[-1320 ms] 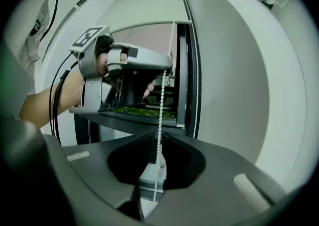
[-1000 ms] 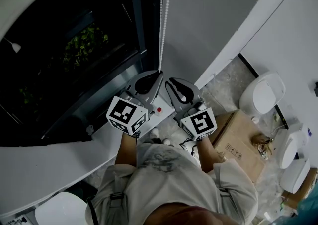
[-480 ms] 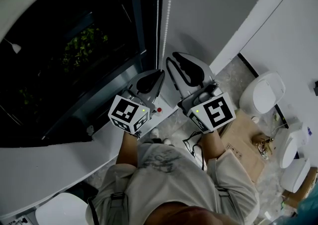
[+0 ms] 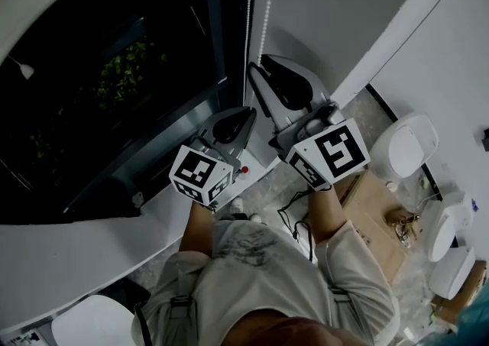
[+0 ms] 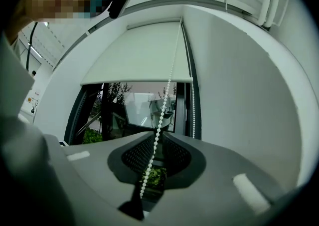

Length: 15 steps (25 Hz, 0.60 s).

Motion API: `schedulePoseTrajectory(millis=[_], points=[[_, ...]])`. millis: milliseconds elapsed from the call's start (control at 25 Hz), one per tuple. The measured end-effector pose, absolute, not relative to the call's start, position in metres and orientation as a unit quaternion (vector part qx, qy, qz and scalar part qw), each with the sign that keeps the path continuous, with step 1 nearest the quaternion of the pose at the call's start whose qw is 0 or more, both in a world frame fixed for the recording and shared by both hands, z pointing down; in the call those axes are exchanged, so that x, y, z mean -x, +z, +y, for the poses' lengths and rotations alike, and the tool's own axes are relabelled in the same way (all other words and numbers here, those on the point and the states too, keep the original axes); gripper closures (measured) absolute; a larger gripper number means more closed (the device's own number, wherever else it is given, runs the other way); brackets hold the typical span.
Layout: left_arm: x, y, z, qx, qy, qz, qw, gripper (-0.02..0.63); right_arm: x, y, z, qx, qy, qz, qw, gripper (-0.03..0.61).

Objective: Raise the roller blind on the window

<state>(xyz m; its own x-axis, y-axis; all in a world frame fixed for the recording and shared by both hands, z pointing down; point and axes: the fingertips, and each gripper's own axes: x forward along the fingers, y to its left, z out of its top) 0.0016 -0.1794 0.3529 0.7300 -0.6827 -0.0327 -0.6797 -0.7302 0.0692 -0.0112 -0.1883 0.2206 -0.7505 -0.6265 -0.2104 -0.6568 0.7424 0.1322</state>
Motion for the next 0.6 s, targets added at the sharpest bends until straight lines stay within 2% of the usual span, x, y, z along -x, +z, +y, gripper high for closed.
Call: schedulePoseTrajectory(millis=[120,320,600], points=[[-0.001,0.355,-0.180,-0.930,-0.028,-0.366,0.029,0.603,0.014,0.219,-0.186,0.330,0.088,0.936,0.086,0.562],[-0.002,0.357,-0.180,-0.931,-0.029,-0.363,0.032,0.603,0.010,0.222,-0.182,0.331,0.086,0.934,0.108,0.566],[-0.003,0.385,-0.180,-0.931,-0.012,-0.363,0.049,0.603,0.007,0.246,-0.183,0.342,0.089,0.931,0.091,0.566]])
